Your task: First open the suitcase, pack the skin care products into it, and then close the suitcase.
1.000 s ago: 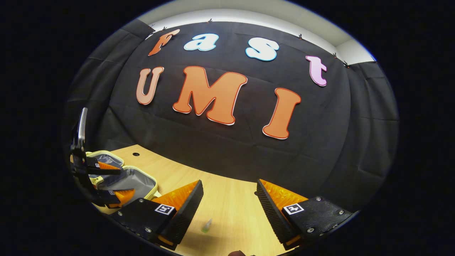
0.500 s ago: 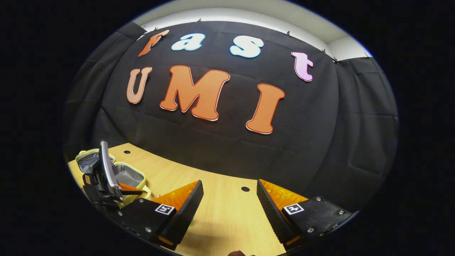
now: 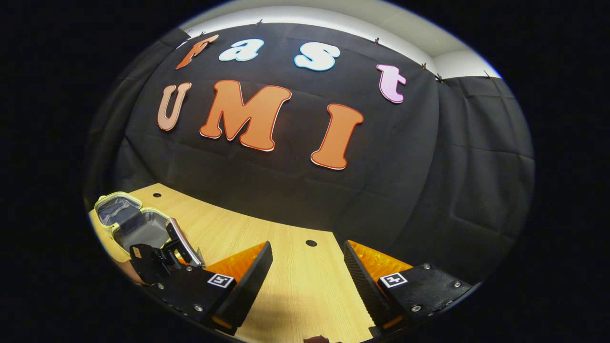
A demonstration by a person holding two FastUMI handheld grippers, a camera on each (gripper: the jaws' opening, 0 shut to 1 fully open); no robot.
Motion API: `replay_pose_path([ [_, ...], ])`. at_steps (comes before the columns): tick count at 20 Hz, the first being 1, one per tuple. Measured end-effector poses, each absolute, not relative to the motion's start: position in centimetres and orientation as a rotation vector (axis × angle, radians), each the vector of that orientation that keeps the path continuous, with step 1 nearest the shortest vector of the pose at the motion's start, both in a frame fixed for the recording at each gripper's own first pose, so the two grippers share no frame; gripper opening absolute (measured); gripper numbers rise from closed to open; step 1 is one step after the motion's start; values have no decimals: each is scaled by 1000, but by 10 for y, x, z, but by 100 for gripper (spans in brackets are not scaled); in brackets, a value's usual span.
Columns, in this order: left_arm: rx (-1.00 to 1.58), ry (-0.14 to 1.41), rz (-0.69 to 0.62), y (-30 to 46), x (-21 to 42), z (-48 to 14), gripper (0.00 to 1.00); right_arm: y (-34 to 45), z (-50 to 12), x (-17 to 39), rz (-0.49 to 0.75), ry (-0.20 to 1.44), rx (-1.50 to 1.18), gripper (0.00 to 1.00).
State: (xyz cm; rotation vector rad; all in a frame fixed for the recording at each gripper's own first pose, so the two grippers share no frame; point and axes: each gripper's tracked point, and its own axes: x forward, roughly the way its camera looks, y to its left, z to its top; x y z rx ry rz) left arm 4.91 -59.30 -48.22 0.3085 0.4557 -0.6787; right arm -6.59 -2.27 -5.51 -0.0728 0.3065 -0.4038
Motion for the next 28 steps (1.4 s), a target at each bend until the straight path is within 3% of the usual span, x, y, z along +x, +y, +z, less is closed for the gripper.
replay_pose_path([
  [6, 296, 448, -664, -588, 52, -471, 40, -7, -89, -54, -321, 365, -63, 95],
  [18, 144, 363, -376, -492, 66, -355, 40, 51, -186, -22, -32, 502, 106, 96],
  [28, 124, 418, -34, -380, 25, -337, 41, 85, -284, 1, 194, 671, 98, 94],
])
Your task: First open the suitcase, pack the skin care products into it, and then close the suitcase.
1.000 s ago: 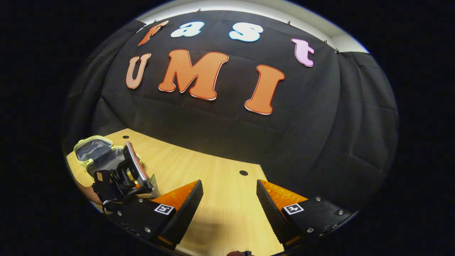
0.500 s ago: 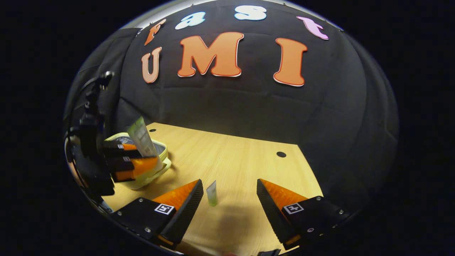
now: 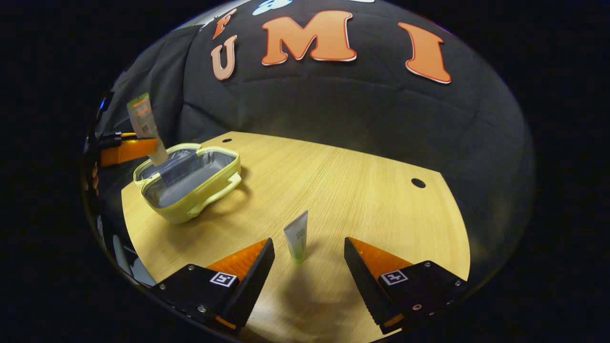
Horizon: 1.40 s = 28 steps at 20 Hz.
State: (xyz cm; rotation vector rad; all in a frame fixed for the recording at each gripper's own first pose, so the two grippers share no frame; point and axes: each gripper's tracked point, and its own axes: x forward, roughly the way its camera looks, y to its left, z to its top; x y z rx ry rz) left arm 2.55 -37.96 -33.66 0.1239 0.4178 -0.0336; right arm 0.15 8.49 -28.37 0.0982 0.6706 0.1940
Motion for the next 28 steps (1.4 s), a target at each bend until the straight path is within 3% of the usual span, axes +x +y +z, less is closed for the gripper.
replay_pose_path([
  [4, 129, 455, 60, -351, 1, -339, 43, 96, -318, 14, 231, 748, 108, 84],
  [5, 131, 461, 80, -345, -3, -339, 41, 103, -320, 14, 244, 761, 137, 77],
  [10, 142, 471, 92, -325, -4, -338, 41, 112, -332, 19, 241, 786, 137, 60],
  [12, 136, 484, 73, -318, 3, -345, 41, 112, -338, 22, 207, 801, 132, 51],
  [13, 129, 492, 59, -316, 7, -349, 42, 113, -338, 21, 193, 805, 140, 39],
  [14, 124, 493, 42, -313, 11, -351, 41, 118, -336, 19, 194, 816, 155, 35],
  [19, 127, 512, -72, -296, 38, -365, 41, 137, -305, 20, 135, 791, 182, 34],
  [20, 122, 520, -92, -294, 43, -370, 41, 142, -296, 22, 127, 778, 184, 29],
  [21, 119, 531, -112, -292, 46, -374, 41, 147, -285, 24, 119, 762, 191, 34],
  [28, 102, 695, -234, -281, 65, -426, 41, 196, -222, 36, 139, 696, 206, 34],
])
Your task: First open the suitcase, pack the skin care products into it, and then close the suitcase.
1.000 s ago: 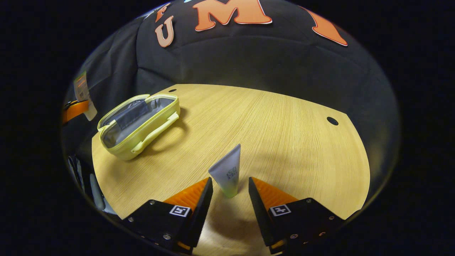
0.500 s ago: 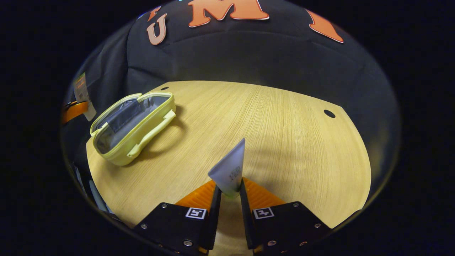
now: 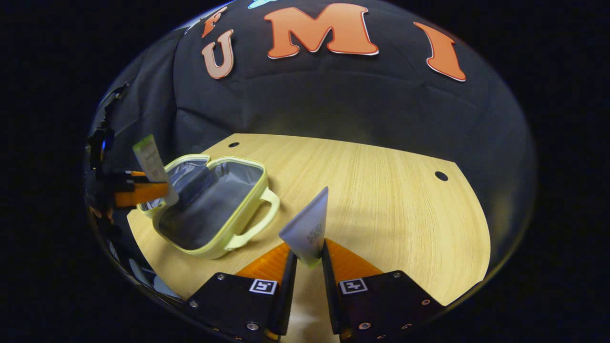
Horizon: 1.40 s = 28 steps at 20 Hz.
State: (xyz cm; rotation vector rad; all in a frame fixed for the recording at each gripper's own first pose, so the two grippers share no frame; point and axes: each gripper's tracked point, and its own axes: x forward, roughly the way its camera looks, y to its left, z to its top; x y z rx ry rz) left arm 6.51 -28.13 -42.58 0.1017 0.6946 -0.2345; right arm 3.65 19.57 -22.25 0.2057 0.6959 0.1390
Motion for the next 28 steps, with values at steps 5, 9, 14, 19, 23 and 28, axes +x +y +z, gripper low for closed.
replay_pose_path([
  [5, 74, 864, -310, -277, 65, -469, 41, 242, -198, 46, 198, 686, 240, 34],
  [9, 72, 1014, -336, -271, 59, -497, 41, 277, -195, 56, 255, 704, 224, 34],
  [14, 83, 1036, -353, -277, 71, -503, 44, 306, -197, 65, 287, 725, 250, 34],
  [19, 39, 982, -330, -280, 79, -499, 51, 319, -204, 71, 304, 743, 250, 34],
  [23, 26, 835, -266, -259, 92, -465, 73, 325, -210, 76, 325, 768, 248, 34],
  [28, -56, 685, -149, -205, 99, -427, 85, 355, -231, 83, 366, 842, 232, 29],
])
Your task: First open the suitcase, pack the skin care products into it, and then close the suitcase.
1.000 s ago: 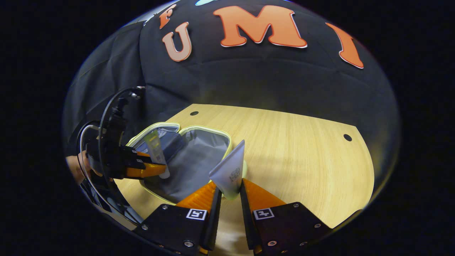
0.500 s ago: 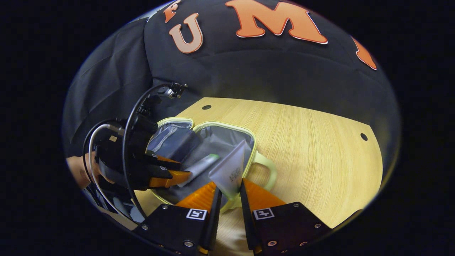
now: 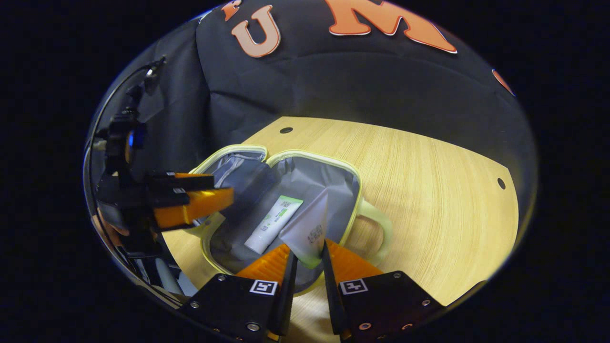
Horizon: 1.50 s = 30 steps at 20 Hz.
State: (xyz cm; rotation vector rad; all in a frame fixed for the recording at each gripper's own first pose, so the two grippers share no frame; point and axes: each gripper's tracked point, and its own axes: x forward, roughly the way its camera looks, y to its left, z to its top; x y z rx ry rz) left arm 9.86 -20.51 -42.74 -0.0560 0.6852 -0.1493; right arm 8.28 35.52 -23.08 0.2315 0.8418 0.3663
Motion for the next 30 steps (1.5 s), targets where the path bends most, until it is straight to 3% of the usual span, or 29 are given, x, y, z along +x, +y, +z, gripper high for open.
replay_pose_path([
  [1, -72, 672, -124, -190, 97, -425, 88, 361, -239, 83, 368, 865, 237, 34],
  [6, -125, 655, 20, -107, 76, -422, 91, 377, -268, 83, 322, 994, 241, 34],
  [9, -189, 642, 64, -57, 59, -420, 91, 381, -278, 92, 273, 1023, 246, 34],
  [10, -207, 637, 87, -42, 56, -422, 91, 379, -280, 96, 249, 1022, 248, 29],
  [15, -274, 636, 182, 28, 64, -445, 95, 373, -267, 108, 166, 969, 272, 55],
  [17, -303, 648, 201, 46, 67, -453, 95, 364, -258, 110, 139, 942, 258, 60],
  [18, -321, 662, 201, 53, 70, -460, 95, 356, -250, 110, 122, 928, 252, 67],
  [29, -481, 832, 199, 89, 108, -534, 94, 269, -146, 101, -27, 661, 189, 84],
  [30, -483, 859, 181, 84, 110, -540, 89, 259, -139, 98, -47, 633, 161, 85],
])
